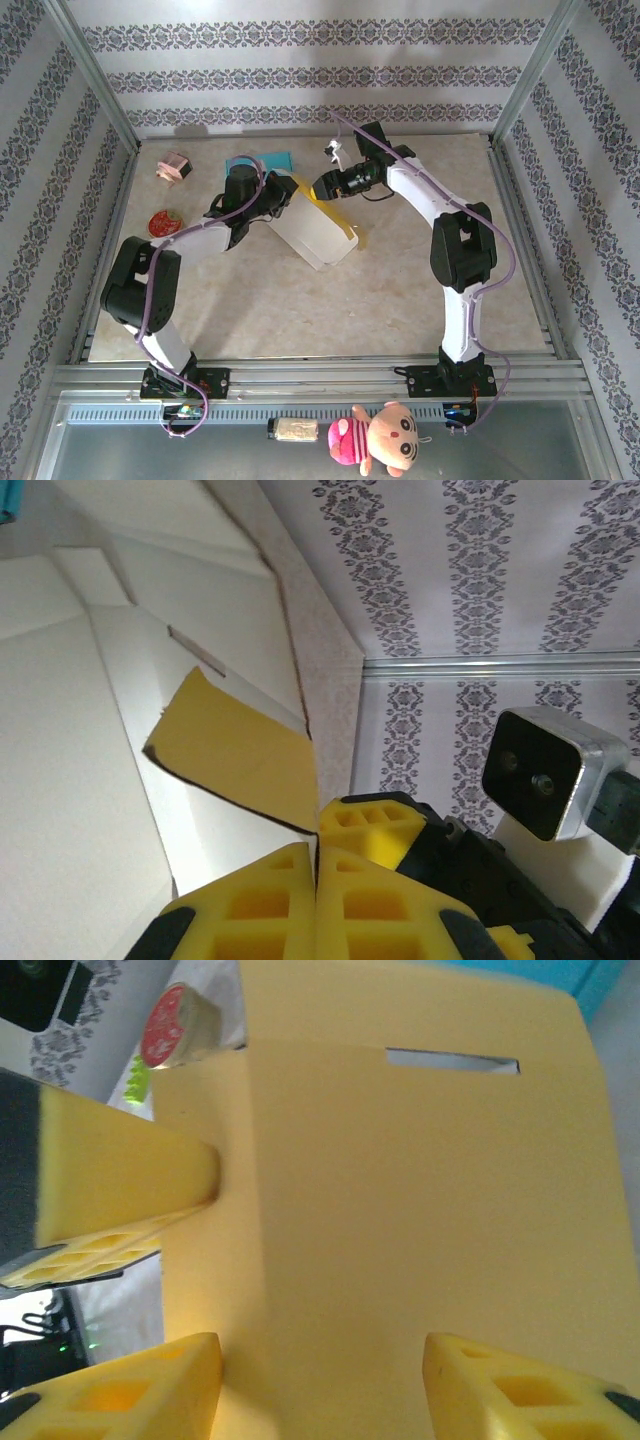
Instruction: Fold the paper box
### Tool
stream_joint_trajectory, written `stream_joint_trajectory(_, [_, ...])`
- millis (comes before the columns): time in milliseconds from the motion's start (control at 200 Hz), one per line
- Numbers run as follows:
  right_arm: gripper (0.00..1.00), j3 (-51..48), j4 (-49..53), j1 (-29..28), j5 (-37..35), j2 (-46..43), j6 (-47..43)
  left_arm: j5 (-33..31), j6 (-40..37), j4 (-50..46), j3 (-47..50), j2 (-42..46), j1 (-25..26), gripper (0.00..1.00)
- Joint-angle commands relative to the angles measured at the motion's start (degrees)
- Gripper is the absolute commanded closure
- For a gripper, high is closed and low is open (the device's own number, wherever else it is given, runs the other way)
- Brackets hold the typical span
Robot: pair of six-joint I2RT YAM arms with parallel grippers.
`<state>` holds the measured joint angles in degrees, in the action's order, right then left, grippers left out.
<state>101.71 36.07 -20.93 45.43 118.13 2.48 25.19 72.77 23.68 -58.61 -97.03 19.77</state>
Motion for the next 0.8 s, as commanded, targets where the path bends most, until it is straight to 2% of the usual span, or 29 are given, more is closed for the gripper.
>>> stream_joint_trajectory(0, [0.43, -1.1, 1.5, -0.9, 5.9, 0.9, 0.5, -0.7, -3.3, -3.7, 0.3, 3.0, 0.1, 0.97])
stream_joint_trajectory(135, [0.37, -2.6, 1.5, -2.0, 7.6, -0.2, -0.2, -0.4, -3.9, -6.1, 0.4, 5.5, 0.1, 0.97])
stream_joint_trajectory(275, [0.3, -4.7, 0.8, -2.9, 9.2, -1.8, -0.3, -3.2, -6.8, -13.1, 0.3, 10.0, 0.0, 0.97])
stream_joint_trajectory(325, [0.23, -5.4, 0.4, -3.4, 10.3, -2.5, -0.5, -4.4, -7.6, -15.4, 0.3, 11.3, 0.1, 0.97])
stream_joint_trajectory(355, [0.1, -5.7, 0.4, -3.7, 11.2, -2.8, -1.0, -4.8, -7.9, -16.3, 0.4, 12.1, 0.0, 0.98])
stream_joint_trajectory(390, [0.04, -5.8, 0.4, -4.2, 11.7, -3.2, -1.5, -5.0, -8.0, -17.1, 0.5, 12.8, 0.1, 0.98])
stream_joint_trajectory(795, [0.06, -7.3, -2.0, -8.3, 14.3, -4.8, 0.3, -5.6, -8.9, -25.4, -1.0, 15.9, 0.0, 0.98])
